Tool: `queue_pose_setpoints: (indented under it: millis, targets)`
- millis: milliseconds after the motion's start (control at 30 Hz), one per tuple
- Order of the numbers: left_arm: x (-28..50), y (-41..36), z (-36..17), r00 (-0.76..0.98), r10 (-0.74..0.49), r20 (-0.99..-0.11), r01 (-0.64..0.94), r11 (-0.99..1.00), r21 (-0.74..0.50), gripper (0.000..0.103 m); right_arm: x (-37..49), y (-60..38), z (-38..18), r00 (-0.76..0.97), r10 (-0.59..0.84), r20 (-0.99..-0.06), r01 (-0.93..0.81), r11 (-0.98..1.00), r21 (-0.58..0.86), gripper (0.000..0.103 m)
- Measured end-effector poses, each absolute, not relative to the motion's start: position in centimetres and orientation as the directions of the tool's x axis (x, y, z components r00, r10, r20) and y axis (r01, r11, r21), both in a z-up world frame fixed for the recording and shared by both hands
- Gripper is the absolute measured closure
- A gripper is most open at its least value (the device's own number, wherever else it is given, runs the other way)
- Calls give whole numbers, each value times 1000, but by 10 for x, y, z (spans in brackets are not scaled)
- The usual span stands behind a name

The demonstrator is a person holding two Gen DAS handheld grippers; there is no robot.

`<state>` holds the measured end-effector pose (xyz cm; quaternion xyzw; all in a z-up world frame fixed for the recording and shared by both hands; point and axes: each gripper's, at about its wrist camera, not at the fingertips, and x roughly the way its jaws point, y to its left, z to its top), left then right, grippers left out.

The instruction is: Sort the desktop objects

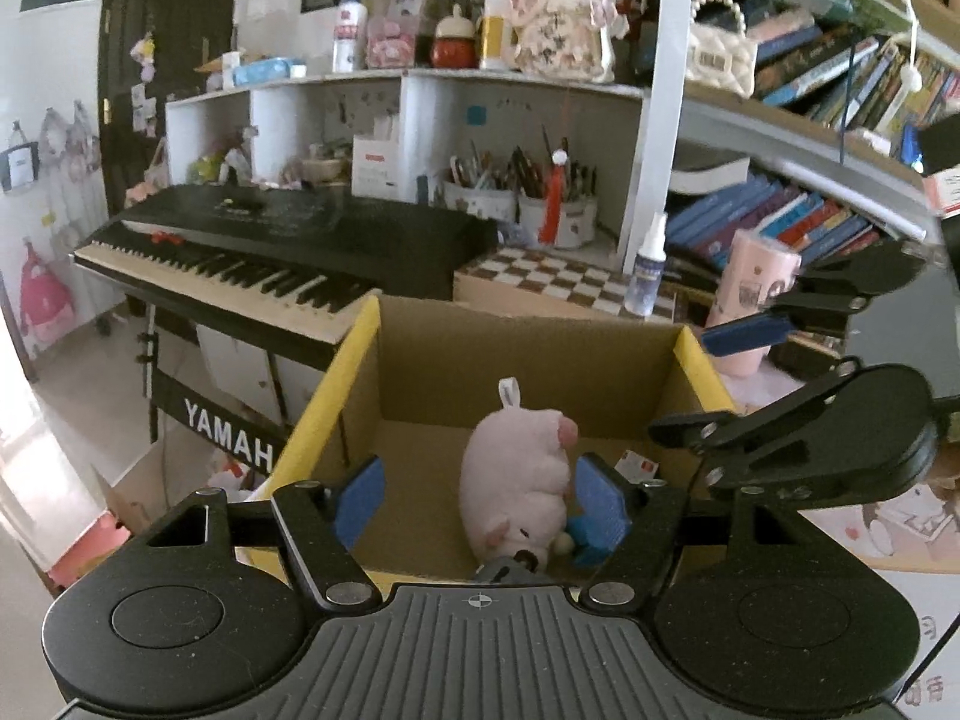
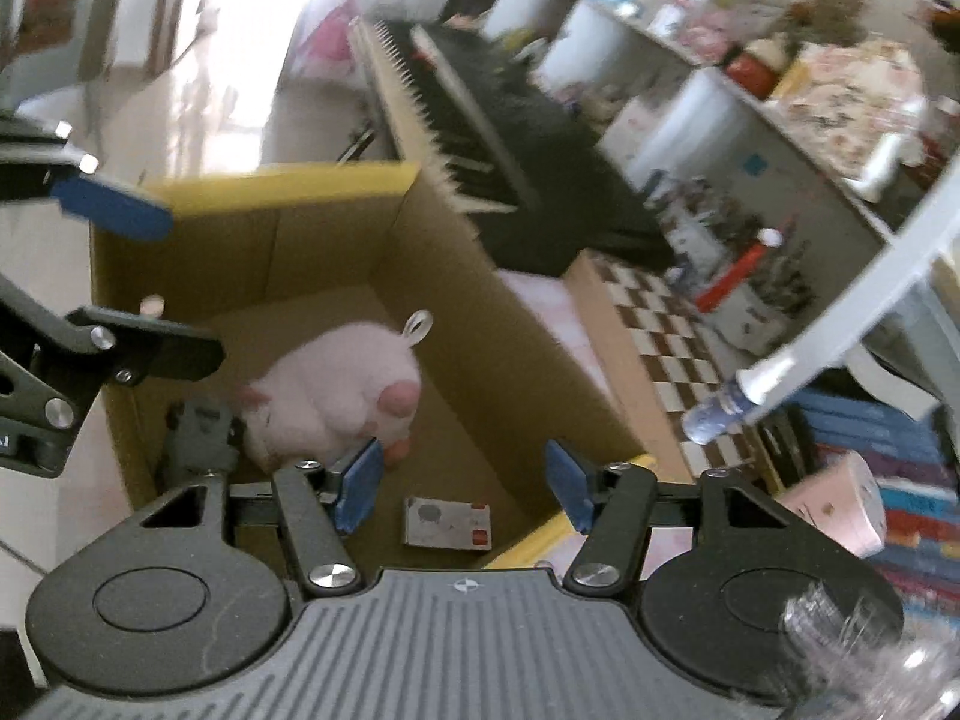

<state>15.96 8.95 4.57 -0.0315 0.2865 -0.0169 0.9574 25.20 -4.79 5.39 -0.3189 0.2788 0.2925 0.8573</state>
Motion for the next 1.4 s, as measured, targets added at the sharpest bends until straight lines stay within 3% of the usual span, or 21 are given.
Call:
queue_pose_setpoints:
  millis: [533,800,933,1400]
  targets:
    - [100,119,59,877,8,-481,-73,990,-117,30,175,-103,87,827,219,-518,-334,932,-139,46]
    - [67,131,55,867,18,-498,-87,990,-114,29,122,-109,72,842,158,-515,-206,978,-38,46]
    - [51,131,52,866,19,-500,-83,991,-106,22,95,-105,63,841,136,-524,-168,986,-14,45]
    - [11,127,33,830,-9,-558,-60,993,-105,22,29,-81,33,807,124,-578,-145,989,11,45]
